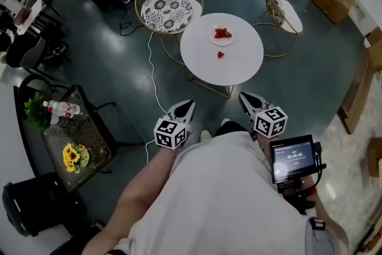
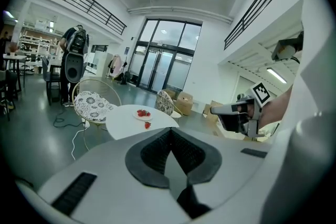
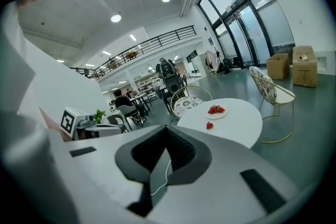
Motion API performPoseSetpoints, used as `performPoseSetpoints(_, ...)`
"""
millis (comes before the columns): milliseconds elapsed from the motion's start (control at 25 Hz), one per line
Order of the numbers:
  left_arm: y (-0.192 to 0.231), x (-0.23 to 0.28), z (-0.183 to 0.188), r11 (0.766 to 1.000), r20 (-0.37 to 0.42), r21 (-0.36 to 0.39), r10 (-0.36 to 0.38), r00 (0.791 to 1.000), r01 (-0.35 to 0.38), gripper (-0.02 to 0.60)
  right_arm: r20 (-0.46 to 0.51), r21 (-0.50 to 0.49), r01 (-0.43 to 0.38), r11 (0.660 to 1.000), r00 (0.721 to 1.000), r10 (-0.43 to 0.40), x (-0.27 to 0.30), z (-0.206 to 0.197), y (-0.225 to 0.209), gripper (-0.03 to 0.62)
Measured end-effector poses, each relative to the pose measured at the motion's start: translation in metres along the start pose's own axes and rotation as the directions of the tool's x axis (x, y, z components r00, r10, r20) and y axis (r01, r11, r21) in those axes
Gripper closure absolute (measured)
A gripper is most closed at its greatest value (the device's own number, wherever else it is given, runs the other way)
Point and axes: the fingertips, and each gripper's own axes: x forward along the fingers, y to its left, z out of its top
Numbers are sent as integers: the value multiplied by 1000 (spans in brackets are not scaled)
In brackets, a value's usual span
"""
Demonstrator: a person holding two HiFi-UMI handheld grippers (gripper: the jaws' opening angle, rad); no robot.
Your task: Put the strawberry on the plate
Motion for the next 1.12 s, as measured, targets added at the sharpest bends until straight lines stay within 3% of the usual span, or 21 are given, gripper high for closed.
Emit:
performPoseSetpoints(560,17,27,18,1000,-13,16,-2,1000,3,575,8,-4,-23,1000,1000,23,27,13,-8,588)
performPoseSetpoints(1120,41,113,47,998,-80,46,-32,996,36,575,7,73,7,997,1000,-7,66,37,-84,588)
